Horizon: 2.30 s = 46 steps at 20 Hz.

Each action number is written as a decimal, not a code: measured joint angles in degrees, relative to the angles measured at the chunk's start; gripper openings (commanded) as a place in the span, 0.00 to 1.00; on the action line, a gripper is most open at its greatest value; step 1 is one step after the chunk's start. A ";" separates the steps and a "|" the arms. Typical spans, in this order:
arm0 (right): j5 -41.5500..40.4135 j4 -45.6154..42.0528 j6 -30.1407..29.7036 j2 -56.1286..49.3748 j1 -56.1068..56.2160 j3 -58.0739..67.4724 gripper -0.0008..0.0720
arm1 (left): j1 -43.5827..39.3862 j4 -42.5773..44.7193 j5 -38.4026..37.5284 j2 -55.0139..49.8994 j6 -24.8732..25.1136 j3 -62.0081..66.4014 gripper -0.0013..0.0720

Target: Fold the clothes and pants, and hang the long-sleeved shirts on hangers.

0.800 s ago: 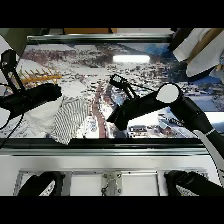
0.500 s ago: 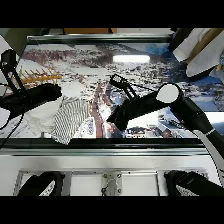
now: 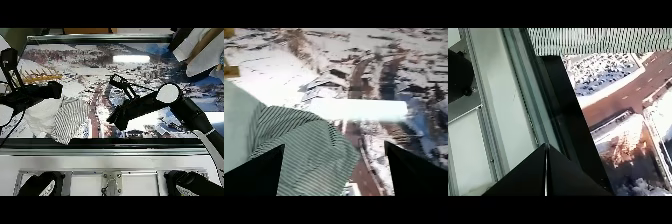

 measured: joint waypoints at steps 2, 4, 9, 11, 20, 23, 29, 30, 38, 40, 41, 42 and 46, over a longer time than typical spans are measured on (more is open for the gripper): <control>0.02 0.02 0.02 0.00 0.00 0.00 0.04 | 2.38 3.45 -2.34 -3.98 0.39 -0.02 0.99; 0.02 0.02 0.02 0.00 0.00 0.00 0.04 | 5.35 5.35 -3.76 -9.14 0.59 -0.02 0.99; 0.00 0.02 0.02 0.00 0.00 0.00 0.04 | 10.49 5.64 -3.96 -23.80 1.20 -0.04 0.99; 0.02 0.02 0.00 0.00 0.00 0.00 0.04 | 11.06 3.96 -3.06 -28.98 1.97 -0.04 0.99; -0.52 0.66 0.17 0.02 -0.11 0.02 0.03 | 9.64 -0.44 -1.81 -37.88 3.74 0.26 0.03; -2.47 -2.75 3.21 1.20 -2.73 1.29 0.03 | 6.86 -1.18 -2.19 -34.82 4.28 4.04 0.04; -7.32 -18.27 19.43 10.23 -16.02 6.82 0.03 | -7.93 -1.49 -4.66 -22.08 8.28 24.72 0.04; -8.52 -19.65 21.35 12.35 -18.34 7.26 0.03 | -11.45 -1.46 -4.33 -19.98 8.96 28.28 0.03; -16.09 -24.13 26.93 26.23 -29.42 8.22 0.03 | -35.01 -1.53 1.53 -11.96 11.96 50.16 0.03; -16.85 -24.70 27.12 27.74 -30.10 8.24 0.03 | -36.02 -0.96 1.49 -12.87 12.15 54.34 0.03; -17.16 -25.07 27.26 28.17 -30.29 8.24 0.03 | -35.34 -0.79 0.90 -13.42 12.13 55.28 0.03; -17.31 -25.18 27.32 28.46 -30.42 8.24 0.03 | -33.92 -0.52 0.28 -13.86 11.65 55.34 0.03; -17.29 -25.53 27.52 28.13 -30.69 8.24 0.03 | -22.18 -0.37 -2.21 -15.19 6.86 47.52 0.04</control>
